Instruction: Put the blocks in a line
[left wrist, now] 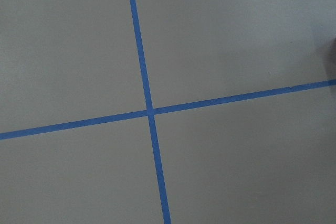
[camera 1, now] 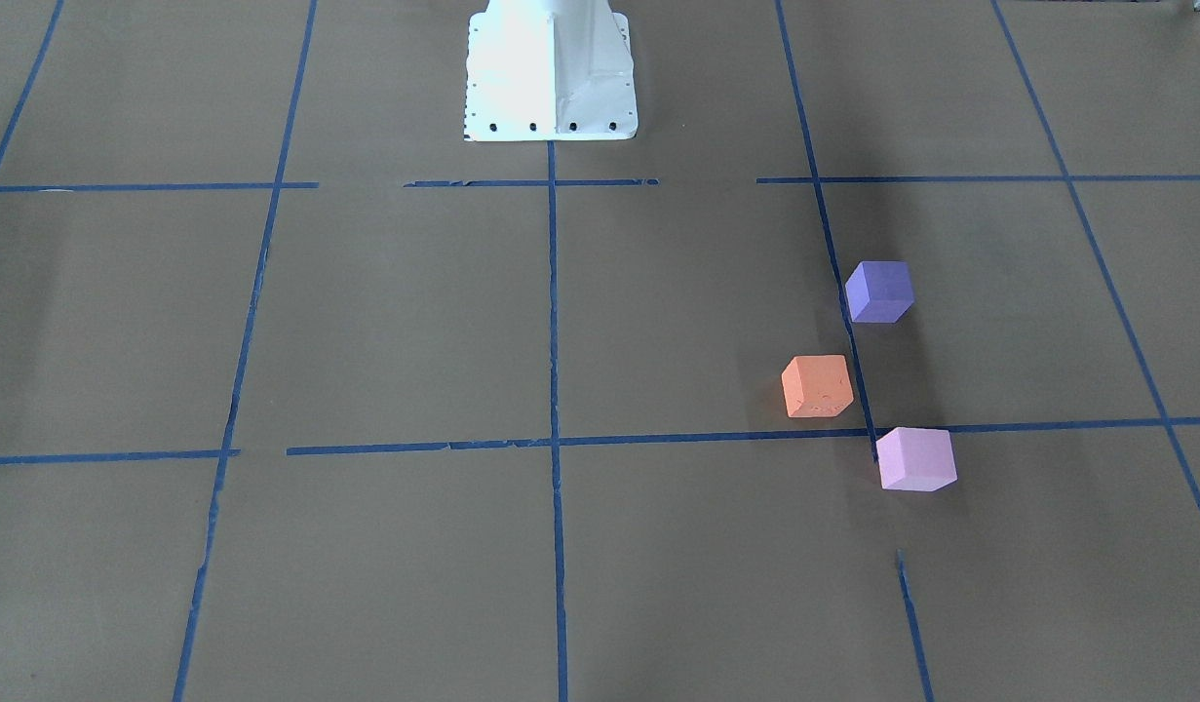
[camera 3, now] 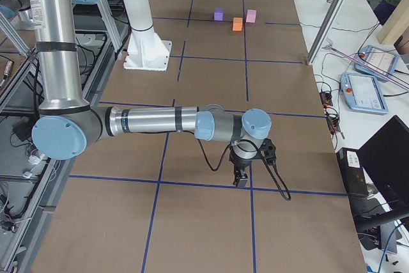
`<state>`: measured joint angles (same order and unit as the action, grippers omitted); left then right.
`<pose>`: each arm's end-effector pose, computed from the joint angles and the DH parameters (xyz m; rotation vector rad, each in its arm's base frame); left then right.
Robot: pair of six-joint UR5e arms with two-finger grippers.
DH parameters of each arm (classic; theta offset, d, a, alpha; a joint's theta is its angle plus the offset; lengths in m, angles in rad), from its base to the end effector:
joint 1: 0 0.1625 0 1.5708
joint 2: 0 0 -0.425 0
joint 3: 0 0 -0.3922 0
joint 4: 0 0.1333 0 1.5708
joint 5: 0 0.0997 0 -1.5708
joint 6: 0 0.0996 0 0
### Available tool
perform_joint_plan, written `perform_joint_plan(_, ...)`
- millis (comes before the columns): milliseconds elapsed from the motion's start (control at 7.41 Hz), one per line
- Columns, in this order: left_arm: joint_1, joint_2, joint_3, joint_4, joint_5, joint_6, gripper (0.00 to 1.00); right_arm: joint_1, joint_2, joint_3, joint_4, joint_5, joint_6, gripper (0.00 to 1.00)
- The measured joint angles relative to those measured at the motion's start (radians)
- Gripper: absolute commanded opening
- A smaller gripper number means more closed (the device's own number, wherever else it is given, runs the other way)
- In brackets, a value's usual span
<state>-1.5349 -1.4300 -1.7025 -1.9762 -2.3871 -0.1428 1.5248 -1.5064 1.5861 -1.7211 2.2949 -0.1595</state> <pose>-0.0445 -0.4527 0.6113 0.3003 0.8347 0.0619 0.0437 -0.5150 0.6369 -0.0264 -0.7274 -0.1708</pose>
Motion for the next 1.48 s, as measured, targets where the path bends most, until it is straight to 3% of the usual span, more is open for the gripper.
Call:
perform_joint_plan(810, 0.011, 0.005, -0.01, 0.056, -0.074, -0.09, 1.0, 0.0, 0.0, 0.0, 0.0, 0.0, 0.0, 1.0)
perform_joint_plan(1484, 0.056, -0.028, -0.052, 0.208, -0.013, 0.05, 0.99, 0.0, 0.0, 0.0, 0.0, 0.0, 0.0, 1.0)
